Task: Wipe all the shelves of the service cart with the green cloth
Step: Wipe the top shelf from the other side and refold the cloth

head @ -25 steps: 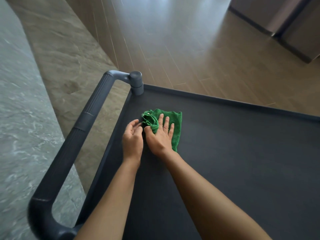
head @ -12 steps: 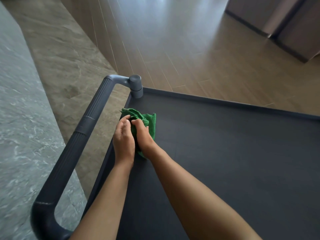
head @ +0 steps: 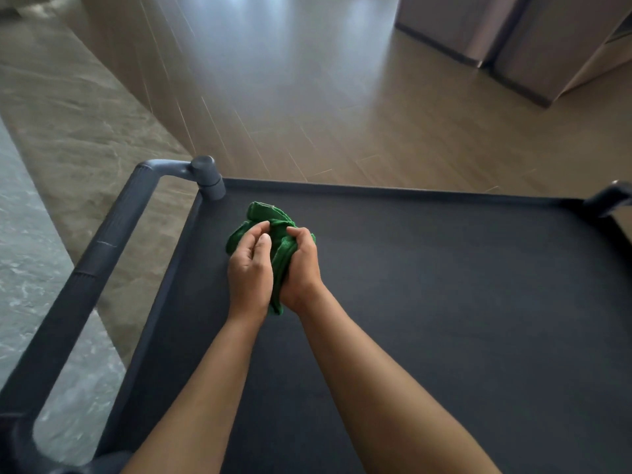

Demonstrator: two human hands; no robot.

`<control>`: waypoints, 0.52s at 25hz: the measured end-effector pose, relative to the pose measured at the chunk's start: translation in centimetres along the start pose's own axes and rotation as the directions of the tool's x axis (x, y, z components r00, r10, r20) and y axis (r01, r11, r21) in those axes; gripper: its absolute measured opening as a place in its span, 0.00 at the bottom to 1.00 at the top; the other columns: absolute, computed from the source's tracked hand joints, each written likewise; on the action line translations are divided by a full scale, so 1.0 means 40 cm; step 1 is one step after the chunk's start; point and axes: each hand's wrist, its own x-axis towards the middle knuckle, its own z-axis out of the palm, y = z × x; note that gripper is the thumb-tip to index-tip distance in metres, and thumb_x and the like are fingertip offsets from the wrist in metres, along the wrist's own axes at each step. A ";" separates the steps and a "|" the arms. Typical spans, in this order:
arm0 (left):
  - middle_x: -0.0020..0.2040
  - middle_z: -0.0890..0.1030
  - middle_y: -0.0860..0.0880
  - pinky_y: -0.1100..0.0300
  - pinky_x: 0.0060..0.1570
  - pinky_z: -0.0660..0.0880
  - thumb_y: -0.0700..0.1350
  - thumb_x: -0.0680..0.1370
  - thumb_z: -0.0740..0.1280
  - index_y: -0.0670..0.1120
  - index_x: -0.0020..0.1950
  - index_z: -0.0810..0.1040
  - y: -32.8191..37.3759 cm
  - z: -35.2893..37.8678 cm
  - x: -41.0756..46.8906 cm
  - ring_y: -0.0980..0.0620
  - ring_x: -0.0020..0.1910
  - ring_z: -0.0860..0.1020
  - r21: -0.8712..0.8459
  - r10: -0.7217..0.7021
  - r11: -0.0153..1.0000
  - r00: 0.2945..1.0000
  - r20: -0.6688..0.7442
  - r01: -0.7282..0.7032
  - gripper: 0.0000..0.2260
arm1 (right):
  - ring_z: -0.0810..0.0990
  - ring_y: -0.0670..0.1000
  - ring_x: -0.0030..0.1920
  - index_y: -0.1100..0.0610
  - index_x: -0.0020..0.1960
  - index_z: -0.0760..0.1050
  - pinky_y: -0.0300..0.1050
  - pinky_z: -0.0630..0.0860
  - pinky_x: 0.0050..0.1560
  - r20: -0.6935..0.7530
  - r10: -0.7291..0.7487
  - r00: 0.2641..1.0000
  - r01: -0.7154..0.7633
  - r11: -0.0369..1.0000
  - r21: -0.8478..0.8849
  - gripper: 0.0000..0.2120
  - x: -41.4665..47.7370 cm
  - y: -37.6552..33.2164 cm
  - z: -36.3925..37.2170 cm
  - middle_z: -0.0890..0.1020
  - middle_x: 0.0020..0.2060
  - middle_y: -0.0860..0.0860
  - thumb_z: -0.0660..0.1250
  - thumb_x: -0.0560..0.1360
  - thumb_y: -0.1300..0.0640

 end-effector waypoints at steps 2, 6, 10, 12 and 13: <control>0.58 0.81 0.45 0.47 0.63 0.73 0.39 0.81 0.59 0.44 0.61 0.78 0.005 0.079 -0.043 0.48 0.59 0.78 -0.019 -0.005 1.000 0.997 0.071 0.007 0.13 | 0.79 0.56 0.49 0.61 0.52 0.78 0.49 0.73 0.58 -0.007 -0.054 0.998 0.055 0.998 0.031 0.20 -0.043 -0.063 -0.064 0.80 0.46 0.58 0.54 0.75 0.50; 0.58 0.81 0.48 0.49 0.64 0.73 0.38 0.79 0.61 0.47 0.60 0.79 0.008 0.268 -0.169 0.51 0.59 0.78 -0.021 -0.012 1.000 0.979 0.205 0.016 0.12 | 0.80 0.57 0.50 0.61 0.52 0.80 0.49 0.73 0.57 -0.034 -0.129 0.991 0.131 0.989 0.064 0.21 -0.155 -0.203 -0.231 0.82 0.48 0.59 0.54 0.74 0.49; 0.57 0.81 0.51 0.57 0.61 0.74 0.36 0.78 0.63 0.49 0.58 0.79 0.008 0.454 -0.304 0.55 0.57 0.79 -0.039 -0.012 0.999 0.950 0.311 0.025 0.13 | 0.81 0.57 0.49 0.62 0.52 0.80 0.48 0.75 0.55 -0.109 -0.212 0.971 0.220 0.973 0.064 0.22 -0.281 -0.334 -0.397 0.83 0.47 0.59 0.54 0.74 0.49; 0.55 0.82 0.51 0.64 0.56 0.75 0.34 0.77 0.63 0.50 0.57 0.79 0.009 0.552 -0.378 0.59 0.53 0.80 -0.045 -0.004 0.999 0.926 0.376 0.023 0.14 | 0.81 0.57 0.49 0.63 0.53 0.79 0.49 0.75 0.55 -0.134 -0.258 0.957 0.269 0.961 0.067 0.23 -0.347 -0.402 -0.487 0.83 0.47 0.60 0.53 0.74 0.49; 0.54 0.82 0.51 0.66 0.54 0.75 0.33 0.76 0.63 0.49 0.56 0.79 0.009 0.598 -0.414 0.60 0.51 0.80 -0.037 -0.002 0.999 0.917 0.400 0.018 0.15 | 0.81 0.58 0.49 0.64 0.53 0.79 0.48 0.75 0.54 -0.142 -0.283 0.948 0.295 0.953 0.072 0.23 -0.380 -0.434 -0.529 0.83 0.46 0.60 0.52 0.74 0.49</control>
